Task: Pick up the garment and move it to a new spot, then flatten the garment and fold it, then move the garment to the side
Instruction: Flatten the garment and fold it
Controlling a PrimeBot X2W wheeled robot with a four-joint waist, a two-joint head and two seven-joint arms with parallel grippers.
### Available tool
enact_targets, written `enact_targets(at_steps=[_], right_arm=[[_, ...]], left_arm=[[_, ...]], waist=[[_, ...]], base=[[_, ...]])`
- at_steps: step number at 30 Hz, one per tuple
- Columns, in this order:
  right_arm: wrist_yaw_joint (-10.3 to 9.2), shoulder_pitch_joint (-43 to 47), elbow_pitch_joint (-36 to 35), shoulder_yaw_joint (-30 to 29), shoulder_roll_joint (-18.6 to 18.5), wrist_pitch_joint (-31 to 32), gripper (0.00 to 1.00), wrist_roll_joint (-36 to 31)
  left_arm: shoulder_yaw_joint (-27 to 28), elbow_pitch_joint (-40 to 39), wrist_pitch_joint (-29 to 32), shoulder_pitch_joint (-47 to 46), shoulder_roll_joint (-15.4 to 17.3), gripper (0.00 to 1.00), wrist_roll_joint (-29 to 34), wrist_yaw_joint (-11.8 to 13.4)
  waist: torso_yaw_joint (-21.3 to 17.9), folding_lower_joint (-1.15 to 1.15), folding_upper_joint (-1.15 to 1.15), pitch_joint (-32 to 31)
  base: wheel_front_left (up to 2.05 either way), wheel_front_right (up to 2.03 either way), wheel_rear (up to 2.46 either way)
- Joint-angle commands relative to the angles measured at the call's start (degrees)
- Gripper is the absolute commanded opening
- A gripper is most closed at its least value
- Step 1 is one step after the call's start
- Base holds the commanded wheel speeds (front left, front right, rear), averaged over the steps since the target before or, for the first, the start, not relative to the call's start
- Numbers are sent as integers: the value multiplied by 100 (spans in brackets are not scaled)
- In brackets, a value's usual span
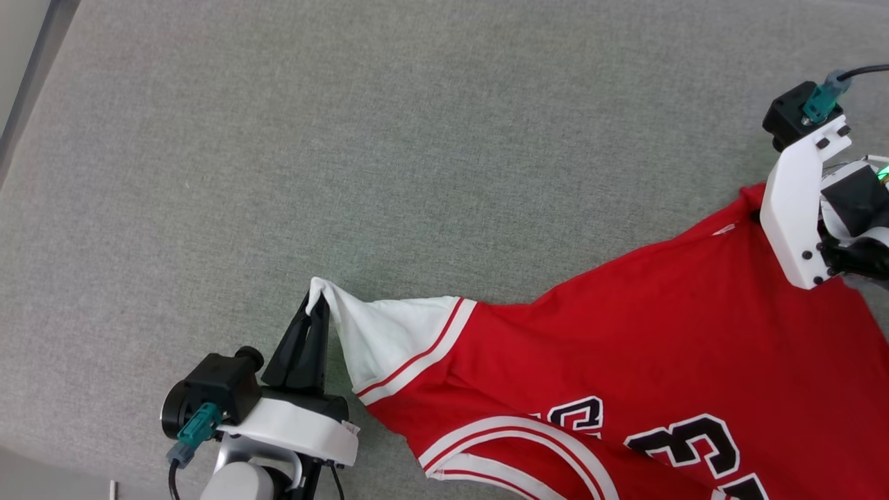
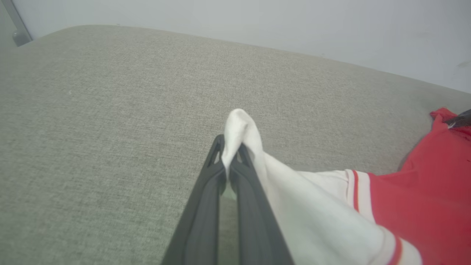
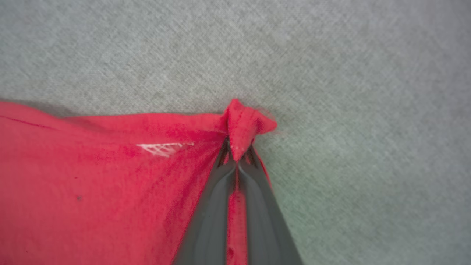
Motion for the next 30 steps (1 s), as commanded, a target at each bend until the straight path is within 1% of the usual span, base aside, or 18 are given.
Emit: enact_targets(at_steps=[1,8,9,10,17,22,23,27,30], right_arm=[[-10,110,153,104,65,-215,0,88],[-9,122,14,215,54,-1146,0,494],[-9,122,14,215,54,-1146,0,494],[-9,177,-68,191,24,-1469,0,591],[-9,478,-438,94,-101,-2423,0,799],[-9,716,-820,-269,-173,-2971,0,847],[-9,716,-820,-269,-173,-2971,0,847],[-9,884,-1135,-624,-138,-3252,0,762],[-9,965,-1352,-951,-76,-3409,0,660]], left_arm=[[41,-12,-41,55,31,0,23,9],[110,-89,-38,210,159,0,47,48],[110,-89,-38,210,159,0,47,48],[126,-151,-2,261,237,0,69,51],[205,-573,199,306,519,0,138,81],[297,-959,320,24,657,0,134,108],[297,-959,320,24,657,0,134,108],[406,-1261,451,-340,799,0,139,112],[435,-1453,557,-667,897,0,157,67]], waist=[[-90,0,0,-142],[-284,0,0,-619],[-284,0,0,-619],[-342,0,0,-782],[-548,0,0,-1292],[-659,0,0,-1571],[-659,0,0,-1571],[-749,0,0,-1724],[-811,0,0,-1798]], base=[[0,0,0],[0,0,0],[0,0,0],[0,0,0],[0,0,0],[0,0,0],[0,0,0],[0,0,0],[0,0,0]])
